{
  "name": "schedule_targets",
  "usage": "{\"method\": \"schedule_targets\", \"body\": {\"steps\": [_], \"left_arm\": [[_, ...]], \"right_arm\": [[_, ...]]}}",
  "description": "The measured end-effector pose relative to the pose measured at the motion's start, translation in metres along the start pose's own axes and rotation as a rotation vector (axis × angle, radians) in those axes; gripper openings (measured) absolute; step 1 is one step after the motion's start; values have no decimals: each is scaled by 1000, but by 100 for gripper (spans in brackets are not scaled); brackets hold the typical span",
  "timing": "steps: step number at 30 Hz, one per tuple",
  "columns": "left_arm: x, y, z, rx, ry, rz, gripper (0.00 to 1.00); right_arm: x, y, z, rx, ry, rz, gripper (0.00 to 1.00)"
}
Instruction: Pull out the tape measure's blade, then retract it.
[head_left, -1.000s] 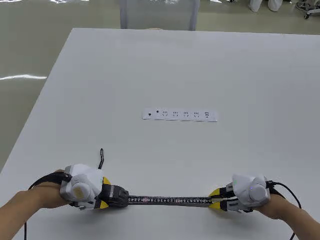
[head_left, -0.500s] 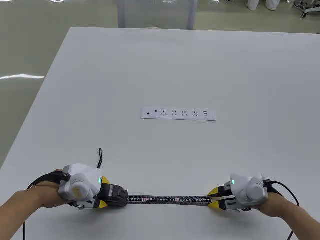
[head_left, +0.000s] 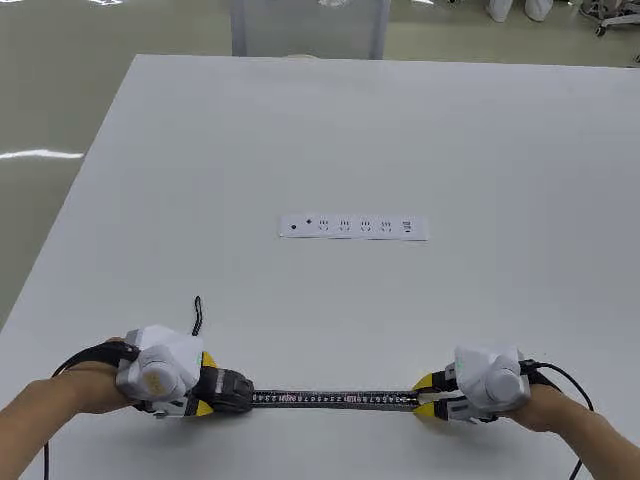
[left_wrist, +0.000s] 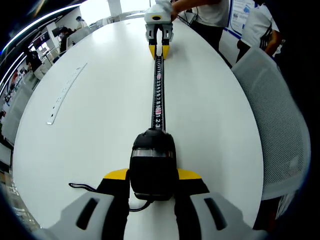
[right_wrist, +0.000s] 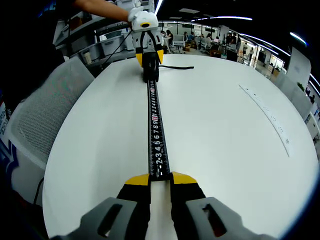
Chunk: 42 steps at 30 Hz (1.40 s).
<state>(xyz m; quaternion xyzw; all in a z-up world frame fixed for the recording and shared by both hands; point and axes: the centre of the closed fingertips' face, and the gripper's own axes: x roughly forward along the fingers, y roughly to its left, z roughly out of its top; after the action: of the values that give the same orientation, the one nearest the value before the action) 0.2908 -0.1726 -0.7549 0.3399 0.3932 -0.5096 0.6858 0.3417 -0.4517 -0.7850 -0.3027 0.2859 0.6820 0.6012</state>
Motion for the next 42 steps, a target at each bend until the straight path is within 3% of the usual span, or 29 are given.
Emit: {"method": "schedule_targets", "body": {"steps": [7,11,20,27,30,42], "left_arm": [[6,-1,-3,48,50,-19,33],[7,-1,-5,60,54,-16,34],[6,-1,-6,55,54,-5,34],[0,0,-15,7,48,9,35],[-3,-2,-16,-20,40,12,40],[-10,-10,-20,-141,-35,47,52]], "right_arm": [[-1,1,-4,-1,35,-15,14],[-1,2,3,7,9,-15,17],[1,1,8,15,15,-28,25],[-2,4,6,37,29,-41,34],[-4,3,4,49,29,-55,38],[-12,7,3,141,40,-131,54]]}}
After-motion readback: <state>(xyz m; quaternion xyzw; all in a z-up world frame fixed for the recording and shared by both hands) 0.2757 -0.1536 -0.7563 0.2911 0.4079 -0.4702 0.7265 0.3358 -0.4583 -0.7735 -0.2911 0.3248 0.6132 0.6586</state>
